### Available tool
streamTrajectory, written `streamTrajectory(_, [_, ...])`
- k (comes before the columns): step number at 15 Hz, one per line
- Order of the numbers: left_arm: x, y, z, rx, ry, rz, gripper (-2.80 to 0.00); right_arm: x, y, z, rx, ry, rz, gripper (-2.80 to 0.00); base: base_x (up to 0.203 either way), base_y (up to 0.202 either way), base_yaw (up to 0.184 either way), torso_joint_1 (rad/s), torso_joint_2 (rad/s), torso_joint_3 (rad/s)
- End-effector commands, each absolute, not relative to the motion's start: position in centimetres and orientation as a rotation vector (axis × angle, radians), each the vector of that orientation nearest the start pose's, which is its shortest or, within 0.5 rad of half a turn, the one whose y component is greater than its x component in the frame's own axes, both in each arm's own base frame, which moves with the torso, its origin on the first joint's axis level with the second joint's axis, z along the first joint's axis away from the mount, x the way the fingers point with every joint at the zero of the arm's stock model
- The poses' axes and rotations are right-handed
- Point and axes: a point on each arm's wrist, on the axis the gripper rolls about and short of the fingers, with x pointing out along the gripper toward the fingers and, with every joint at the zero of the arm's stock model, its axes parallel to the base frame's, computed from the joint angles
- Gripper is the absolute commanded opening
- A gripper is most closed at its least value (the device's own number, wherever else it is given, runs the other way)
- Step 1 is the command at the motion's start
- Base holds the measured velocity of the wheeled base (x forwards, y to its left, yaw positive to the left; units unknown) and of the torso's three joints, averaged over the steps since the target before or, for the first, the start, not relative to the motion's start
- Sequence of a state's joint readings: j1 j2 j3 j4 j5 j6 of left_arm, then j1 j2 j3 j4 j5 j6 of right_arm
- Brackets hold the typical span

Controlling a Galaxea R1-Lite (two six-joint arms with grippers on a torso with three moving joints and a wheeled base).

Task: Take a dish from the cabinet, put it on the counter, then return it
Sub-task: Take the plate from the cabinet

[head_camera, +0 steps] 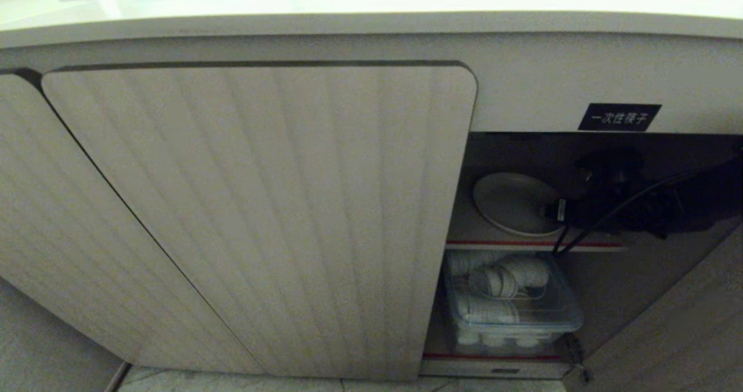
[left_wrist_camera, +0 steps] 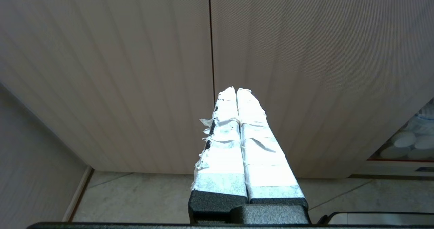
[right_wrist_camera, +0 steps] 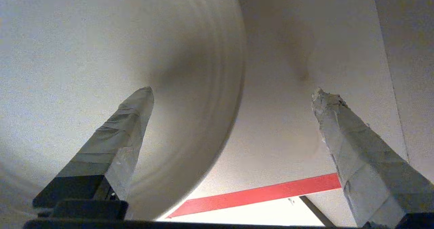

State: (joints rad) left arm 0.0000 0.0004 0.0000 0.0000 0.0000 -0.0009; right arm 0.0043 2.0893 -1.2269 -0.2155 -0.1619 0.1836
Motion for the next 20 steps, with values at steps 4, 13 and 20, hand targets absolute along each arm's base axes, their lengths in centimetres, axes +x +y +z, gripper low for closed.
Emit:
streamTrajectory(4, [-2.28, 0.0, 7.55, -0.002, 0.0, 0.0, -2.8, 40.01, -0.12, 12.27, 0.122, 0.607, -0.207, 0.0, 0.0, 0.0, 0.0, 0.0, 0.0, 0.0])
streamTrajectory(13, [-2.28, 0.0, 7.55, -0.002, 0.0, 0.0, -2.8, 40.03, 0.07, 12.21, 0.119, 0.609, -0.202, 0.0, 0.0, 0.0, 0.0, 0.0, 0.0, 0.0])
streamTrajectory(20, [-2.28, 0.0, 7.55, -0.002, 0.0, 0.0, -2.8, 40.08, 0.07, 12.04, 0.116, 0.613, -0.202, 0.0, 0.0, 0.0, 0.0, 0.0, 0.0, 0.0])
